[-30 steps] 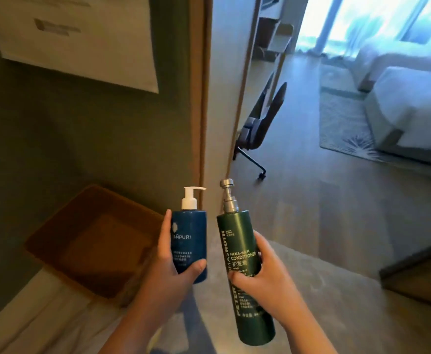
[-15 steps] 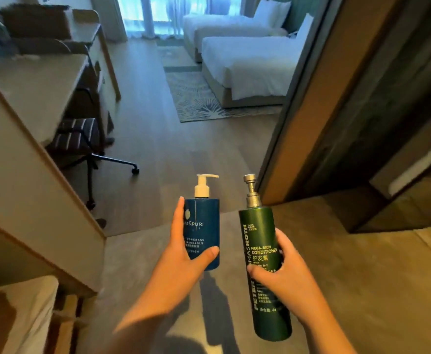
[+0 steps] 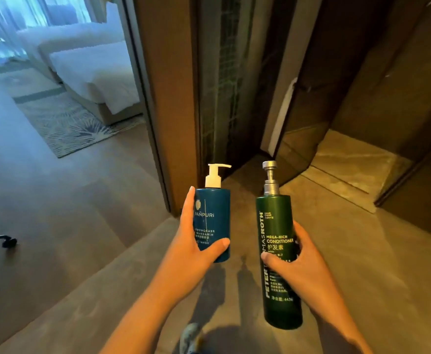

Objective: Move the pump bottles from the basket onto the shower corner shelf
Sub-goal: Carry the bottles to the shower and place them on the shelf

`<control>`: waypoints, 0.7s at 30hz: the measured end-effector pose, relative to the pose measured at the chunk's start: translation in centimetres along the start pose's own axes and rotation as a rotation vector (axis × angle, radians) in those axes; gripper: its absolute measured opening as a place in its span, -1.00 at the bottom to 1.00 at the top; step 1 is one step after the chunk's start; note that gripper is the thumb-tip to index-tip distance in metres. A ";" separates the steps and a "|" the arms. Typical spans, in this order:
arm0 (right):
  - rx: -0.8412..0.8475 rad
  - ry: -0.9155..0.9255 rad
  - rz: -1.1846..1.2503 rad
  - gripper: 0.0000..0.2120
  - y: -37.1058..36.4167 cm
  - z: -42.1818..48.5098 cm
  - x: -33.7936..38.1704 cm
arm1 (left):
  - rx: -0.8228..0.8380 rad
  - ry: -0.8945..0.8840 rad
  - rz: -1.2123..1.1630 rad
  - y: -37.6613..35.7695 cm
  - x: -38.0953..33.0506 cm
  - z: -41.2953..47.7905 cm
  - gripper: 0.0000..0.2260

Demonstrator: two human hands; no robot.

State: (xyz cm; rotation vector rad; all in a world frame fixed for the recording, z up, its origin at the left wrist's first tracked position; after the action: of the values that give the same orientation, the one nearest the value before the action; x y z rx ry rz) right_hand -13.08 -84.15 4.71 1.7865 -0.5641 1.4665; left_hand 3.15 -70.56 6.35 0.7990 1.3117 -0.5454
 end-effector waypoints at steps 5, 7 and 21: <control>-0.084 -0.018 -0.001 -0.29 2.4 4.6 -1.1 | 0.152 -0.001 -0.037 -3.2 0.5 6.9 -0.11; -0.117 -0.014 0.004 -0.27 3.0 7.1 -0.9 | 0.215 -0.018 -0.066 -4.0 0.5 10.4 -0.09; -0.410 -0.147 0.064 -0.40 9.3 18.2 -2.4 | 0.490 0.023 -0.152 -13.3 1.8 27.6 -0.12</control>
State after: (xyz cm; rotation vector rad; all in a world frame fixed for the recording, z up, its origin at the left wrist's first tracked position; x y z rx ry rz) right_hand -8.93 -104.30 3.59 1.5662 -0.9318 1.1623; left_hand 10.86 -100.13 3.51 1.1119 1.2821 -1.0044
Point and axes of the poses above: each hand's wrist, its own z-axis towards the middle knuckle, its own y-axis out of the back of the hand, x = y × z, the point moved 5 cm from there along z, towards the middle knuckle, and after that the axes turned 2 degrees about y, right-handed, at the moved point
